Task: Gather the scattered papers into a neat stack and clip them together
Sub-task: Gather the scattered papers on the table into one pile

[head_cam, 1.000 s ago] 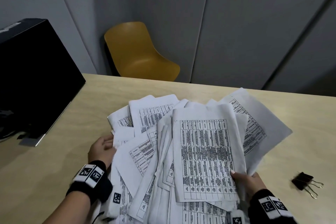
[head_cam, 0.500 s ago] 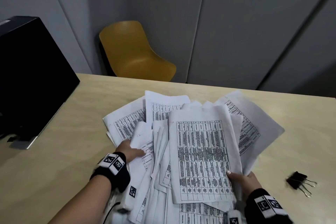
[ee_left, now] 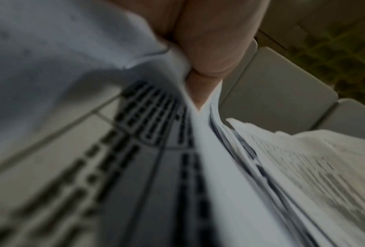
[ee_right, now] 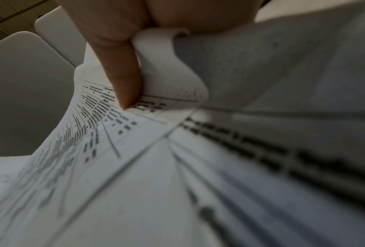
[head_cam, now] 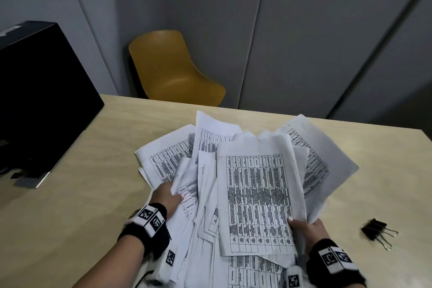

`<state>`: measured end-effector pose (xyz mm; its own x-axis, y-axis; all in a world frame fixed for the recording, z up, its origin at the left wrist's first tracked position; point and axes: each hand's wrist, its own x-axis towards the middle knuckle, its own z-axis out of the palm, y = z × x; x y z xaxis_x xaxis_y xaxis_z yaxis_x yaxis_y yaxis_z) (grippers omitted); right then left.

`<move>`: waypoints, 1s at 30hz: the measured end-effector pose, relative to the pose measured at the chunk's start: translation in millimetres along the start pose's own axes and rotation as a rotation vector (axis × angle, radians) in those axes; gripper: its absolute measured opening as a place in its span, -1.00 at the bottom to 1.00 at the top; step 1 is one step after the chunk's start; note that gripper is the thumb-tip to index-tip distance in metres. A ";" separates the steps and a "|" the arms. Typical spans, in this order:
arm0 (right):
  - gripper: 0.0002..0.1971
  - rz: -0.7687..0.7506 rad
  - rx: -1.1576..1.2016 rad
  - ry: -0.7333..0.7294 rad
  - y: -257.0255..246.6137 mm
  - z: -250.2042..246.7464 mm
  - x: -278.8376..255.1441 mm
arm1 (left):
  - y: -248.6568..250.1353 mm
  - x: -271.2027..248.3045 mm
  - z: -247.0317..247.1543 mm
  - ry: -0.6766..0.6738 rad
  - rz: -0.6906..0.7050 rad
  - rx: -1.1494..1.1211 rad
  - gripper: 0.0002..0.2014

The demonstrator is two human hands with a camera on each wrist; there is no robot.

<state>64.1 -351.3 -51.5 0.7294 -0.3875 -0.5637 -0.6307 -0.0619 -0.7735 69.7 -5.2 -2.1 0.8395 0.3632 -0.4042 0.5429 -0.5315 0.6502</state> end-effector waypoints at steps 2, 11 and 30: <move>-0.77 0.005 -0.025 0.001 0.5 -0.3 1.4 | -4.0 -0.7 -10.8 0.075 -0.001 -0.079 -0.75; -0.75 0.004 -0.093 0.014 -5.4 -1.7 -0.6 | -7.3 8.1 -81.7 0.389 0.033 -0.250 -0.82; -0.61 0.091 -0.149 -0.010 -21.3 1.3 -19.7 | 56.1 -7.6 -80.2 0.134 0.065 -0.593 -0.82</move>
<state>63.5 -341.2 -24.3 0.6696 -0.3889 -0.6327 -0.7259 -0.1627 -0.6683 92.1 23.6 89.1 0.8395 0.4580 -0.2923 0.3540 -0.0528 0.9338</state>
